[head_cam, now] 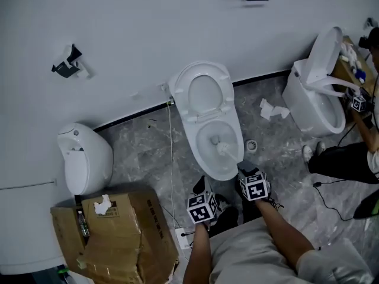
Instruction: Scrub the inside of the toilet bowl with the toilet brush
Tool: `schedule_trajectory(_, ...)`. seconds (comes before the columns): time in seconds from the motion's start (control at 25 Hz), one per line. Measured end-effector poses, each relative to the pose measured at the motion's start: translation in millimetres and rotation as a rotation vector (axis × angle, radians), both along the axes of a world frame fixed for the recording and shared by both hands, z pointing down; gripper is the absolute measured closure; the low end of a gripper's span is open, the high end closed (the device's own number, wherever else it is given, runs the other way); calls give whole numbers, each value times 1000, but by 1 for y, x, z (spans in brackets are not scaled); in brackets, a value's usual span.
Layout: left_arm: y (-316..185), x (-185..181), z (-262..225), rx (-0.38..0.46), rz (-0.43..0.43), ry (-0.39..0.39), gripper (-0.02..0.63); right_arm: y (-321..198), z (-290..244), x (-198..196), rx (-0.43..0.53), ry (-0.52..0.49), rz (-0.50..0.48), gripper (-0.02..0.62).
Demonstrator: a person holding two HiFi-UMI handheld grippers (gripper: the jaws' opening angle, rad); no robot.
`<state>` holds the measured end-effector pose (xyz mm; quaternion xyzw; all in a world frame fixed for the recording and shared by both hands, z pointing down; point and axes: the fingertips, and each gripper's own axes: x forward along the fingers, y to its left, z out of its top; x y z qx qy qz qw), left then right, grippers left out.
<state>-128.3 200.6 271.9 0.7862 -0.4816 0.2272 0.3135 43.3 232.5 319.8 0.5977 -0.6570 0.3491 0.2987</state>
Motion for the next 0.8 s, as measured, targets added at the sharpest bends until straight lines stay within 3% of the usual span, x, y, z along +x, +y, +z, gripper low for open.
schedule_trajectory(0.56, 6, -10, -35, 139, -14, -61, 584, 29, -40, 13, 151, 74, 38, 423)
schedule_trajectory(0.8, 22, 24, -22, 93, 63, -54, 584, 44, -35, 13, 113, 78, -34, 423)
